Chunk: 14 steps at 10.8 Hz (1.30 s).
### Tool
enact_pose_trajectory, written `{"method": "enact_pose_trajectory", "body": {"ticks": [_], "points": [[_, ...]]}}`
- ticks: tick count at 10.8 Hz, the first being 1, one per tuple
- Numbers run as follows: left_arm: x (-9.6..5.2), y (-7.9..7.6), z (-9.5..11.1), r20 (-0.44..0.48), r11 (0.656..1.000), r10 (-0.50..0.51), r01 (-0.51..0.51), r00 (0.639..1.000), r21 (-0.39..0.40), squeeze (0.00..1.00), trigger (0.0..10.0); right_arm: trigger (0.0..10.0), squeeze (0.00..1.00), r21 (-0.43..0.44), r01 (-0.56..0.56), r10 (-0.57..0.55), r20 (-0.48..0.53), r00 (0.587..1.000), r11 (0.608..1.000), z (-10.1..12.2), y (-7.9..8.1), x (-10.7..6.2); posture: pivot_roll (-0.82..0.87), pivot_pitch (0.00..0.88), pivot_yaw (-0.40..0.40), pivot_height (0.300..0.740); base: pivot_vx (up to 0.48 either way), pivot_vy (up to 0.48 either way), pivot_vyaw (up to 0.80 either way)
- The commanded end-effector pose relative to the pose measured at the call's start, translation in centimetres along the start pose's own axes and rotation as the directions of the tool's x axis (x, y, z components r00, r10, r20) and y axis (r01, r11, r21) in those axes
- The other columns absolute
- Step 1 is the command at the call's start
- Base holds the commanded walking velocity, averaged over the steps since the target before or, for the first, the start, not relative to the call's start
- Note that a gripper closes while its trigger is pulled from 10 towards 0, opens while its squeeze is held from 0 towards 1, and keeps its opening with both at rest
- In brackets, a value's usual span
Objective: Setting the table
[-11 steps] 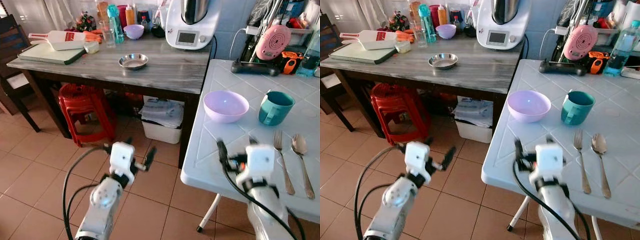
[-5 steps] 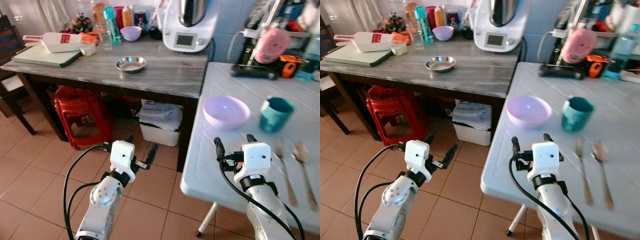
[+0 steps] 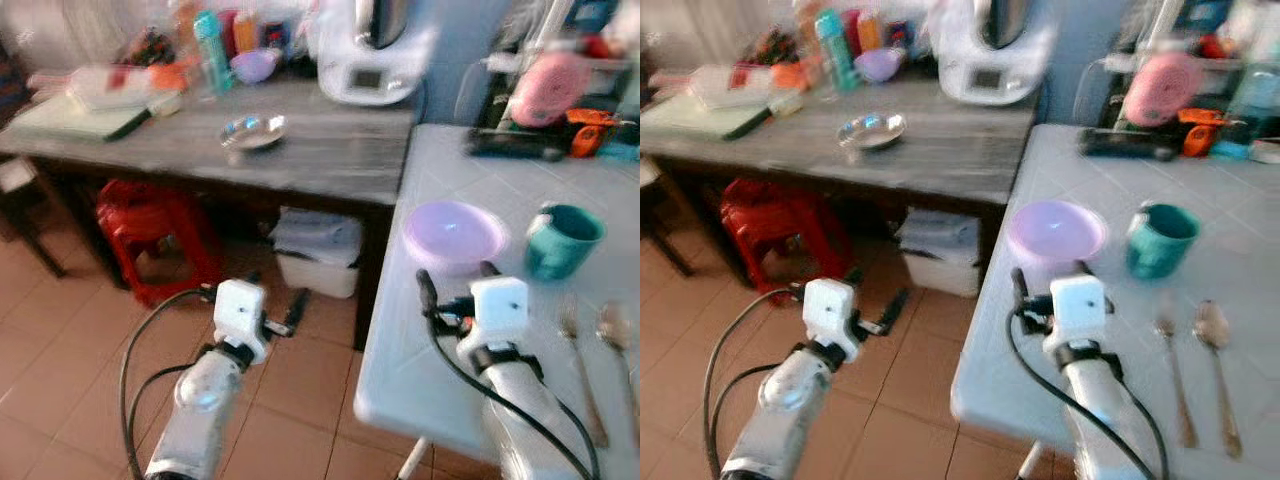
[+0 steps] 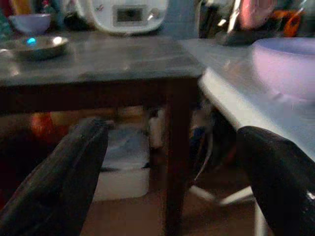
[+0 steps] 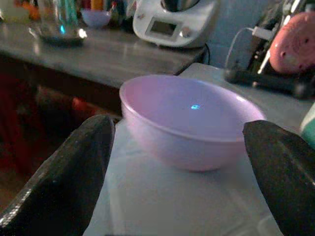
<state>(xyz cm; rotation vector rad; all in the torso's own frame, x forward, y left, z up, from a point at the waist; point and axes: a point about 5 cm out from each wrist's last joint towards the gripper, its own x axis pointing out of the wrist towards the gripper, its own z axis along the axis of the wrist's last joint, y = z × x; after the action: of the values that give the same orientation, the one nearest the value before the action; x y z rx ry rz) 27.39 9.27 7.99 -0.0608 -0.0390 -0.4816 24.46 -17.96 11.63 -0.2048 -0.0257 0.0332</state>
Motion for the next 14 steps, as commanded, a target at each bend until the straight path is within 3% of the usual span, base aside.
{"method": "enact_pose_trajectory", "body": {"ticks": [1,5,8,9,11,14], "points": [[-0.6,1.3,0.1,-0.01,0.999,0.032,-0.032,0.999,0.03,0.0,10.0,10.0,0.0,0.008,-0.033,0.032,0.053,0.998,0.999,1.3,1.1,0.6,-0.03,0.0,0.041,0.74,0.289,0.0,0.0],[-0.6,1.1,0.0,-0.007,0.999,0.028,-0.028,1.0,0.019,0.0,10.0,10.0,0.0,-0.033,-0.05,0.052,0.071,0.996,0.998,1.8,1.2,0.7,-0.03,0.0,0.039,0.74,0.211,0.0,0.0],[-0.7,-0.3,-0.5,-0.035,0.989,-0.147,0.147,0.989,-0.003,0.0,10.0,10.0,0.0,-0.088,-0.037,0.042,0.054,0.998,0.995,1.7,0.5,1.2,-0.04,0.0,0.035,0.74,0.0,0.0,0.0],[-0.5,-0.5,0.2,0.011,0.978,-0.21,0.21,0.978,0.021,0.0,10.0,10.0,0.0,-0.094,-0.04,0.044,0.04,0.998,0.995,1.7,0.2,1.5,-0.04,0.0,0.032,0.74,0.0,0.0,0.0],[-0.5,-0.4,0.4,0.0,0.964,-0.262,0.262,0.965,0.032,0.0,10.0,10.0,0.0,-0.117,-0.081,0.08,-0.013,0.997,0.99,1.2,0.2,2.0,-0.04,0.0,0.031,0.74,0.0,0.0,0.0],[-0.7,-0.1,0.4,0.005,0.969,-0.242,0.242,0.97,0.045,0.0,10.0,10.0,0.0,-0.167,-0.135,0.131,-0.034,0.991,0.977,1.0,0.2,2.7,-0.03,0.0,0.031,0.74,0.0,0.0,0.0]]}}
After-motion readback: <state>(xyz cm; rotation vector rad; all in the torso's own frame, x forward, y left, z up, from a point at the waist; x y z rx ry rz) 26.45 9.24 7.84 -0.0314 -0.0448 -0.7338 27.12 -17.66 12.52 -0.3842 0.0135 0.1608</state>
